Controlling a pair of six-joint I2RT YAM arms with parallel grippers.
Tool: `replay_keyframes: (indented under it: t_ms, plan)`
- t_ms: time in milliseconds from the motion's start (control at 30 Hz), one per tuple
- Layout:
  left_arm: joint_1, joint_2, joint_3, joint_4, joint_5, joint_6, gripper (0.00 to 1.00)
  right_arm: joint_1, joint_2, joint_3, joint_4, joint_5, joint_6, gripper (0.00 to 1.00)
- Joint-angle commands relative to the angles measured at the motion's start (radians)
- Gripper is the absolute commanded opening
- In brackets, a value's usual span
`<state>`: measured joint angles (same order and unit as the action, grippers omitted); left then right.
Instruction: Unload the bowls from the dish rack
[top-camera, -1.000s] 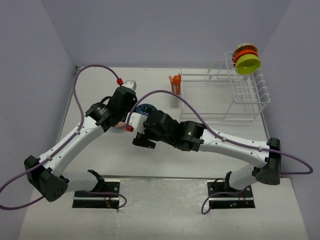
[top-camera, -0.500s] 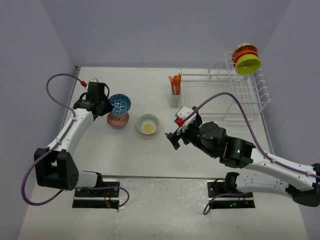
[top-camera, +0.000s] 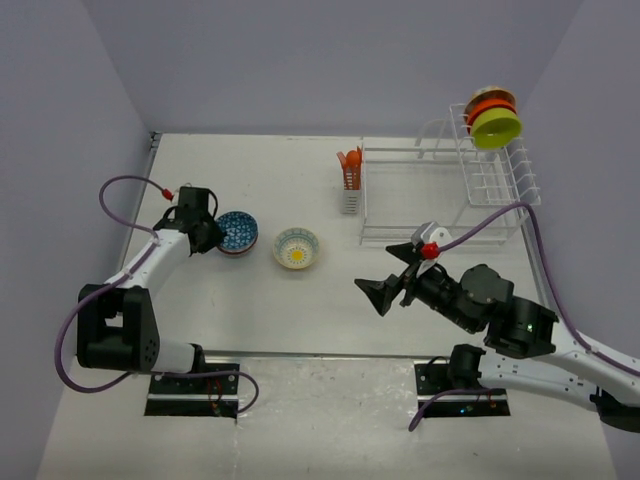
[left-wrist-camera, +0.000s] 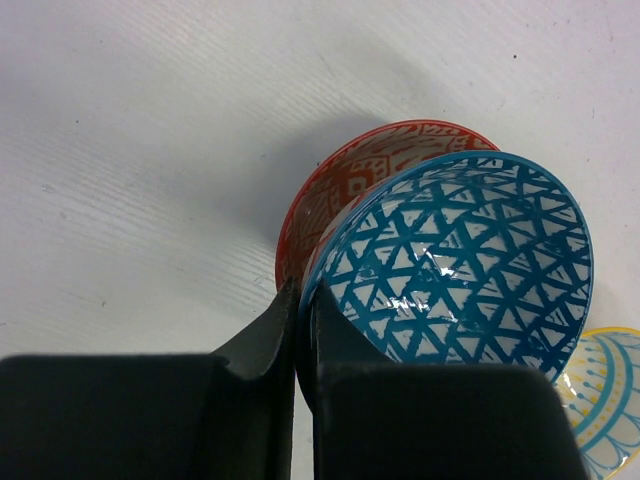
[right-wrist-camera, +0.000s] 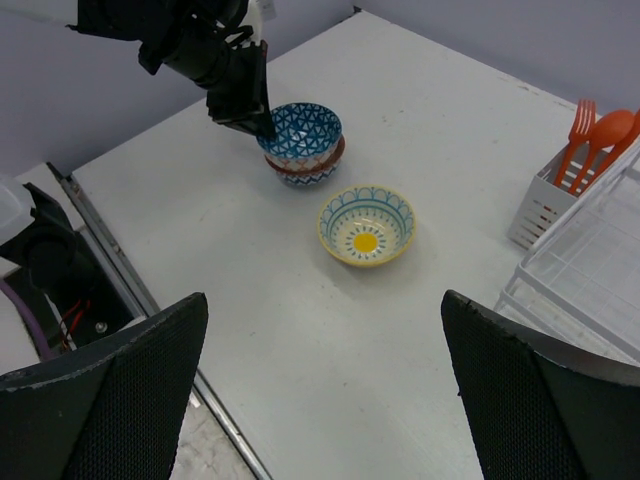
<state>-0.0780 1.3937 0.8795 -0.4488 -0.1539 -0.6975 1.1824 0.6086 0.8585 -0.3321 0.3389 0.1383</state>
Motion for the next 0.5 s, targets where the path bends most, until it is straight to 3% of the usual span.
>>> replay_keyframes:
  t_ms: [0,467]
  plan:
    - [0.017,-0.018,-0.011,0.119,-0.013,-0.028,0.0,0.0,0.003,-0.012,-0.01,-0.035,0.032,0.99]
    - [0.029,-0.013,-0.051,0.193,0.02,-0.03,0.2,0.0,0.006,-0.029,0.007,-0.074,0.046,0.99]
